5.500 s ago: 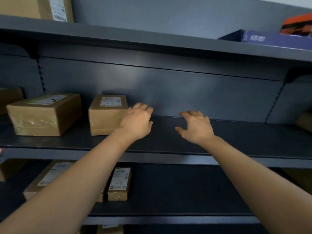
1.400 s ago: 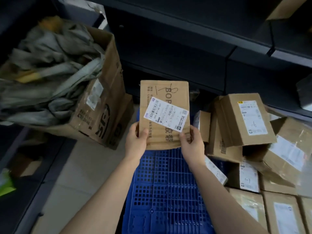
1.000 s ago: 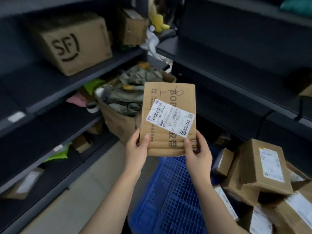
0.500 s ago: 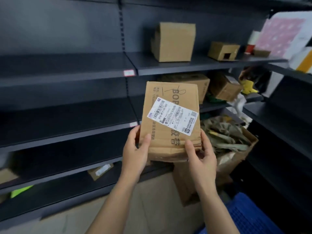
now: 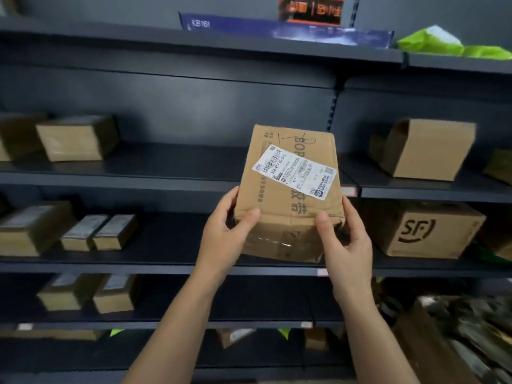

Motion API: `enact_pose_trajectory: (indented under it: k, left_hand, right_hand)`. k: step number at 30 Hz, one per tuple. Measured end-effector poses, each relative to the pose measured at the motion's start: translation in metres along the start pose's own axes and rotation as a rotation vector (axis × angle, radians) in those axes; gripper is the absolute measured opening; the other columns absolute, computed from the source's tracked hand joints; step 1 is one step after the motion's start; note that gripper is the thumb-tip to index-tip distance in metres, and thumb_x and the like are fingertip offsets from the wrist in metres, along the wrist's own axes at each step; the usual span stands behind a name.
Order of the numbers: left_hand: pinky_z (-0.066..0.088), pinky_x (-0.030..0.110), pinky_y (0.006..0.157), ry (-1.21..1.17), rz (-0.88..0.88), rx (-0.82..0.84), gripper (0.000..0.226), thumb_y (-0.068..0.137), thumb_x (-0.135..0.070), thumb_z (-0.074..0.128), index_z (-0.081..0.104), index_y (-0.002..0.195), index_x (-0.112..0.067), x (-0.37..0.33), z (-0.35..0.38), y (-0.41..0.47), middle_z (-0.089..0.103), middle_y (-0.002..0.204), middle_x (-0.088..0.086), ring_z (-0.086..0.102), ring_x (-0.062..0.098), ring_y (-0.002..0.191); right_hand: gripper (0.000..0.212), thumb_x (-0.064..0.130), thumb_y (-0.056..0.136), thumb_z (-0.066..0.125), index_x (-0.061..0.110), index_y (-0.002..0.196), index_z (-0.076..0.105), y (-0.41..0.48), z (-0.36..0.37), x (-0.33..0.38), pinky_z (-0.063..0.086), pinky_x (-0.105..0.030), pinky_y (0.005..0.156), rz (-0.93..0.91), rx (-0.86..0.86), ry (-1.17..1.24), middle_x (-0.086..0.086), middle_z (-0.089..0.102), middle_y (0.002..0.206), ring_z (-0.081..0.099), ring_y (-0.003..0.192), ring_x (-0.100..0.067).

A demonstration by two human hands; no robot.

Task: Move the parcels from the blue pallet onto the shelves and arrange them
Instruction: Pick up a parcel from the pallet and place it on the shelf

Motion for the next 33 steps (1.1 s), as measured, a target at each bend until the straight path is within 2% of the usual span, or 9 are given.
enact_pose_trajectory:
  k: [2,5,10,15,17,21,25,29,33]
  left_hand:
    - [0.048,0.02,0.086,0.003,0.016,-0.035,0.041,0.092,-0.02,0.061,0.052,0.122,-0.046,-0.004,-0.023,0.018,0.064,0.112,-0.027,0.057,-0.01,0.103]
    - [0.047,0.018,0.084,0.025,0.047,-0.093,0.038,0.092,-0.022,0.06,0.052,0.116,-0.051,-0.007,-0.054,0.045,0.064,0.109,-0.03,0.057,-0.011,0.103]
    - [0.05,0.027,0.083,0.05,0.067,-0.249,0.036,0.089,-0.031,0.063,0.053,0.123,-0.034,-0.006,-0.098,0.093,0.063,0.112,-0.017,0.059,0.0,0.103]
    - [0.05,0.028,0.083,0.093,0.1,-0.356,0.033,0.088,-0.042,0.061,0.054,0.119,-0.032,-0.004,-0.135,0.144,0.063,0.111,-0.014,0.059,0.003,0.103]
    - [0.051,0.031,0.085,0.124,0.092,-0.379,0.034,0.088,-0.046,0.06,0.054,0.119,-0.034,0.0,-0.149,0.165,0.062,0.112,-0.013,0.059,0.006,0.105]
    - [0.05,0.037,0.095,0.173,0.088,-0.42,0.036,0.089,-0.047,0.059,0.052,0.121,-0.033,0.007,-0.178,0.204,0.061,0.113,-0.013,0.059,0.006,0.107]
    - [0.049,0.03,0.093,0.195,0.065,-0.426,0.038,0.091,-0.044,0.059,0.053,0.125,-0.029,0.019,-0.204,0.236,0.062,0.112,-0.014,0.059,0.004,0.106]
    - [0.047,0.026,0.086,0.211,0.036,-0.448,0.043,0.091,-0.044,0.059,0.051,0.129,-0.027,0.035,-0.232,0.263,0.06,0.11,-0.016,0.057,0.002,0.104]
    - [0.048,0.036,0.096,0.233,-0.019,-0.427,0.046,0.09,-0.046,0.059,0.05,0.13,-0.026,0.054,-0.261,0.288,0.061,0.116,-0.009,0.058,0.011,0.109]
  right_hand:
    - [0.039,0.054,0.083,0.063,0.058,0.119,0.048,0.014,0.029,0.01,0.049,-0.038,0.1,-0.025,0.055,0.035,0.038,0.058,0.112,0.052,0.114,0.01]
    - [0.055,0.054,0.082,0.063,0.046,0.133,0.048,0.034,0.07,0.017,0.046,-0.04,0.103,-0.035,0.095,0.056,0.033,0.058,0.117,0.051,0.115,0.008]
    - [0.051,0.046,0.087,0.064,0.038,0.136,0.05,0.074,0.134,0.019,0.048,-0.036,0.099,-0.091,0.191,0.085,0.036,0.06,0.114,0.053,0.114,0.009]
    - [0.054,0.031,0.089,0.066,0.032,0.139,0.047,0.122,0.195,0.013,0.042,-0.008,0.08,-0.139,0.291,0.099,0.047,0.055,0.095,0.049,0.099,0.026]
    - [0.056,0.032,0.088,0.067,0.033,0.14,0.045,0.139,0.22,0.01,0.044,-0.014,0.089,-0.13,0.323,0.095,0.041,0.056,0.098,0.051,0.102,0.021]
    - [0.061,0.044,0.084,0.067,0.039,0.14,0.043,0.169,0.269,0.006,0.045,-0.04,0.104,-0.098,0.363,0.07,0.024,0.056,0.118,0.051,0.118,-0.004]
    - [0.058,0.038,0.088,0.066,0.035,0.141,0.043,0.192,0.311,0.004,0.044,-0.042,0.105,-0.091,0.408,0.043,0.023,0.054,0.115,0.052,0.119,-0.008]
    - [0.06,0.036,0.09,0.063,0.031,0.145,0.038,0.207,0.354,-0.004,0.041,-0.043,0.107,-0.068,0.463,0.0,0.012,0.055,0.13,0.048,0.126,-0.014]
    - [0.062,0.038,0.09,0.062,0.03,0.146,0.037,0.216,0.392,-0.014,0.041,-0.043,0.108,-0.028,0.477,-0.038,0.008,0.054,0.136,0.047,0.129,-0.016]
Point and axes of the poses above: each hand's wrist, its own y-axis towards the middle knuckle, its own z-axis out of the palm, x = y × z, the point moved 2 cm from there along y, towards the middle knuckle
